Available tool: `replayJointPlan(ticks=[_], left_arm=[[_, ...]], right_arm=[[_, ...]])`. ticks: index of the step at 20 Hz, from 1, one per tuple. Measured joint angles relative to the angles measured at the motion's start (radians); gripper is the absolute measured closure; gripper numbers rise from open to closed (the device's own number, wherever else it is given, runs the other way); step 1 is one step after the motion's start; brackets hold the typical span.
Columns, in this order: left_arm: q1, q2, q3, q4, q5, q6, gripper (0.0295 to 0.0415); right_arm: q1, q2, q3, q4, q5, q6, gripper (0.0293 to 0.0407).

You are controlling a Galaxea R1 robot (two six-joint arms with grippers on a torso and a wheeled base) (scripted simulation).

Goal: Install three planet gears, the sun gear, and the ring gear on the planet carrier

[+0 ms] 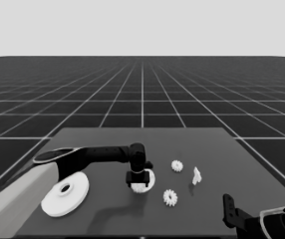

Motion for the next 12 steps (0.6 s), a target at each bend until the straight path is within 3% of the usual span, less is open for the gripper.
replayJointPlan(ticks=[5, 6, 8, 12], left_arm=[[0.000, 0.000, 0.000, 0.000, 0.000, 0.000, 0.0326], [-0.117, -0.028, 0.122, -0.146, 0.049, -0.085, 0.0326], [-0.314, -0.029, 0.159, -0.317, 0.044, -0.120, 0.0326], [-0.400, -0.024, 0.137, -0.398, 0.035, -0.103, 0.0326]], right_arm=[[0.000, 0.000, 0.000, 0.000, 0.000, 0.000, 0.0315], [0.000, 0.000, 0.000, 0.000, 0.000, 0.000, 0.0315], [0.000, 0.000, 0.000, 0.000, 0.000, 0.000, 0.0315], [0.000, 0.000, 0.000, 0.000, 0.000, 0.000, 0.0315]])
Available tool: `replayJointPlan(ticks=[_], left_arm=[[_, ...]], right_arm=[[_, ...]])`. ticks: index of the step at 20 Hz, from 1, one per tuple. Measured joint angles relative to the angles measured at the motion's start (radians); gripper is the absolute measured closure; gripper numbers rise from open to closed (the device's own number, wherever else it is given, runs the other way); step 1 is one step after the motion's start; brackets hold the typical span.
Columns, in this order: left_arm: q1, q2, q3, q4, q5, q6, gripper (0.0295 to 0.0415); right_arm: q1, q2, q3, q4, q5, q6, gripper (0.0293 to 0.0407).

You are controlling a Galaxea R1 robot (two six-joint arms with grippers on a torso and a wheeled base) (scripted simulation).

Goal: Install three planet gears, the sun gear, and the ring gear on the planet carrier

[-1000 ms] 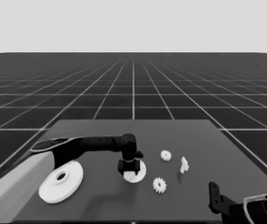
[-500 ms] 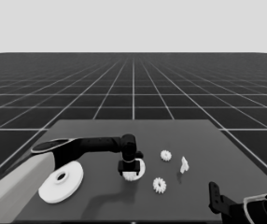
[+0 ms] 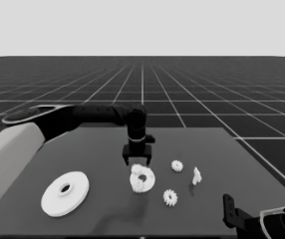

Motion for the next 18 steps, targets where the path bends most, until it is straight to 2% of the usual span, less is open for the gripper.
replayJointPlan(ticks=[3, 4, 5, 6, 7, 9, 13, 14, 15, 16, 18], left_arm=[[-0.008, 0.001, -0.004, -0.009, -0.001, 0.003, 0.0326], [-0.048, -0.265, 0.357, 0.136, -0.362, 0.487, 0.0302], [-0.079, -0.650, 0.598, 0.223, -0.581, 0.987, 0.0302], [-0.098, -0.883, 0.740, 0.275, -0.710, 1.375, 0.0309], [-0.109, -1.016, 0.826, 0.305, -0.786, 1.603, 0.0317], [-0.119, -1.135, 0.906, 0.333, -0.857, 1.815, 0.0324], [-0.124, -1.189, 0.943, 0.346, -0.890, 1.915, 0.0326], [-0.125, -1.192, 0.945, 0.347, -0.892, 1.920, 0.0326], [-0.125, -1.193, 0.946, 0.347, -0.893, 1.923, 0.0326], [-0.125, -1.194, 0.947, 0.348, -0.893, 1.925, 0.0326], [-0.125, -1.195, 0.947, 0.348, -0.894, 1.927, 0.0326]], right_arm=[[0.000, 0.000, 0.000, 0.000, 0.000, 0.000, 0.0315], [0.000, 0.000, 0.000, 0.000, 0.000, 0.000, 0.0315], [0.000, 0.000, 0.000, 0.000, 0.000, 0.000, 0.0315], [0.000, 0.000, 0.000, 0.000, 0.000, 0.000, 0.0315], [0.000, 0.000, 0.000, 0.000, 0.000, 0.000, 0.0315], [0.000, 0.000, 0.000, 0.000, 0.000, 0.000, 0.0315], [0.000, 0.000, 0.000, 0.000, 0.000, 0.000, 0.0315], [0.364, 0.287, -0.214, 0.480, -0.316, 0.464, 0.0301], [0.556, 0.538, -0.563, 0.664, -0.339, 0.628, 0.0307], [0.576, 0.676, -0.839, 0.697, -0.362, 0.651, 0.0311], [0.574, 0.826, -1.164, 0.712, -0.391, 0.634, 0.0314]])
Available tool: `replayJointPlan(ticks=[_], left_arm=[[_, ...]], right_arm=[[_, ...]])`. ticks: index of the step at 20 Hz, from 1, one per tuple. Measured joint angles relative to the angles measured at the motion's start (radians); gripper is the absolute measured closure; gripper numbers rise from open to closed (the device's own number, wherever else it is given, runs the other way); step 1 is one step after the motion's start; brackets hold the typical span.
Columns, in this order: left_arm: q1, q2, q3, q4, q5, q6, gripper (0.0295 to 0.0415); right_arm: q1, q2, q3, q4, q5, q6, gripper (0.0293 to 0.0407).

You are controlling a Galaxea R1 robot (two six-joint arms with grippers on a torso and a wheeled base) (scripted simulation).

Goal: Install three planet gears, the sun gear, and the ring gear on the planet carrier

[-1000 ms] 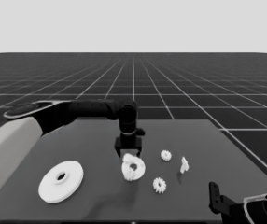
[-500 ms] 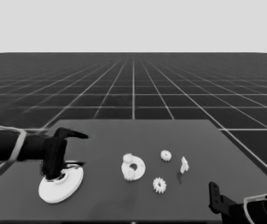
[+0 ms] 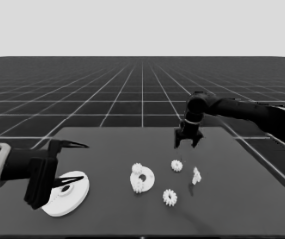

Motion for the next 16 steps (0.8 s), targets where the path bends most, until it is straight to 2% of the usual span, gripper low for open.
replayJointPlan(ticks=[2, 5, 6, 7, 8, 10, 15, 16], left_arm=[[0.000, 0.000, 0.000, 0.000, 0.000, 0.001, 0.0326], [0.000, 0.000, 0.000, 0.000, 0.000, 0.001, 0.0326], [0.000, 0.000, 0.000, 0.000, 0.000, 0.001, 0.0326], [0.000, 0.000, 0.000, 0.000, 0.000, 0.001, 0.0326], [0.000, 0.000, 0.000, 0.000, 0.000, 0.001, 0.0326], [0.000, 0.000, 0.000, 0.000, 0.000, 0.001, 0.0326], [0.000, 0.000, 0.000, 0.000, 0.000, 0.001, 0.0326], [0.000, 0.000, 0.000, 0.000, 0.000, 0.001, 0.0326]], right_arm=[[-0.003, 0.066, -0.143, 0.002, -0.012, -0.022, 0.0315], [-0.005, 0.098, -0.213, 0.002, -0.017, -0.037, 0.0315], [-0.120, 0.098, -0.215, -0.116, 0.073, -0.037, 0.0315], [-0.232, 0.117, -0.259, -0.186, 0.129, -0.054, 0.0315], [-0.292, 0.141, -0.317, -0.220, 0.166, -0.080, 0.0315], [-0.340, 0.173, -0.394, -0.245, 0.204, -0.115, 0.0315], [-0.357, 0.191, -0.437, -0.253, 0.224, -0.136, 0.0315], [-0.357, 0.192, -0.439, -0.254, 0.225, -0.137, 0.0350]])
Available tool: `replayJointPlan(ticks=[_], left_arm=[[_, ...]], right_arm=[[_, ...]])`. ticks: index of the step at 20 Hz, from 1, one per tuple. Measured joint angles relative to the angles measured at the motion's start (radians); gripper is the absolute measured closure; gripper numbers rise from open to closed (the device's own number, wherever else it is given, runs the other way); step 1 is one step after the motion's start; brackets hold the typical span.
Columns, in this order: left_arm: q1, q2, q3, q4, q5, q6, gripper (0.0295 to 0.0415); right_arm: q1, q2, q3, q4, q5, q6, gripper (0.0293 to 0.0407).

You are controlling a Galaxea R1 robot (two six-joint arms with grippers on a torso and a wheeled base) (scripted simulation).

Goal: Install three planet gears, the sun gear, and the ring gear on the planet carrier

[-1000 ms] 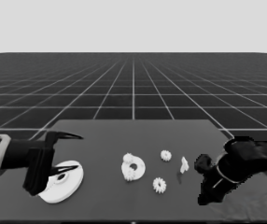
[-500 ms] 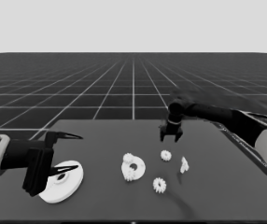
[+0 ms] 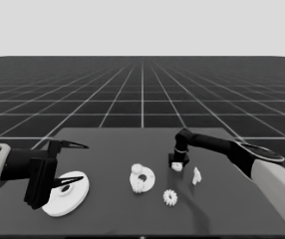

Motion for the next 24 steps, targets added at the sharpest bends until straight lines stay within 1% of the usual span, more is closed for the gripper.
replayJointPlan(ticks=[1, 2, 9, 10, 11, 12, 13, 14, 19, 20, 21, 24], left_arm=[[0.000, 0.000, 0.000, 0.000, 0.000, 0.000, 0.0326], [0.000, 0.000, 0.000, 0.000, 0.000, 0.000, 0.0326], [0.000, 0.000, 0.000, 0.000, 0.000, 0.000, 0.0326], [0.000, 0.000, 0.000, 0.000, 0.000, 0.000, 0.0326], [0.000, 0.000, 0.000, 0.000, 0.000, 0.000, 0.0326], [0.000, 0.000, 0.000, 0.000, 0.000, 0.000, 0.0326], [0.000, 0.000, 0.000, 0.000, 0.000, 0.000, 0.0326], [0.000, 0.000, 0.000, 0.000, 0.000, 0.000, 0.0326], [0.000, 0.000, 0.000, 0.000, 0.000, 0.000, 0.0326], [0.000, 0.000, 0.000, 0.000, 0.000, 0.000, 0.0326], [0.000, 0.000, 0.000, 0.000, 0.000, 0.000, 0.0326], [0.000, 0.000, 0.000, 0.000, 0.000, 0.000, 0.0326]], right_arm=[[0.000, 0.000, -0.001, 0.000, 0.001, 0.000, 0.0386], [0.000, 0.000, -0.002, -0.001, 0.001, -0.001, 0.0388], [0.000, 0.001, -0.003, -0.002, 0.002, -0.001, 0.0388], [0.089, -0.085, 0.205, 0.070, -0.117, 0.097, 0.0388], [0.202, -0.108, 0.258, 0.143, -0.173, 0.122, 0.0388], [0.269, -0.106, 0.255, 0.190, -0.202, 0.120, 0.0388], [0.307, -0.100, 0.241, 0.218, -0.218, 0.113, 0.0388], [0.327, -0.095, 0.229, 0.234, -0.228, 0.107, 0.0388], [0.350, -0.086, 0.208, 0.254, -0.242, 0.096, 0.0388], [0.352, -0.043, 0.337, 0.258, -0.239, 0.291, 0.0388], [0.353, 0.030, 0.381, 0.261, -0.236, 0.392, 0.0388], [0.355, 0.133, 0.379, 0.264, -0.233, 0.482, 0.0388]])
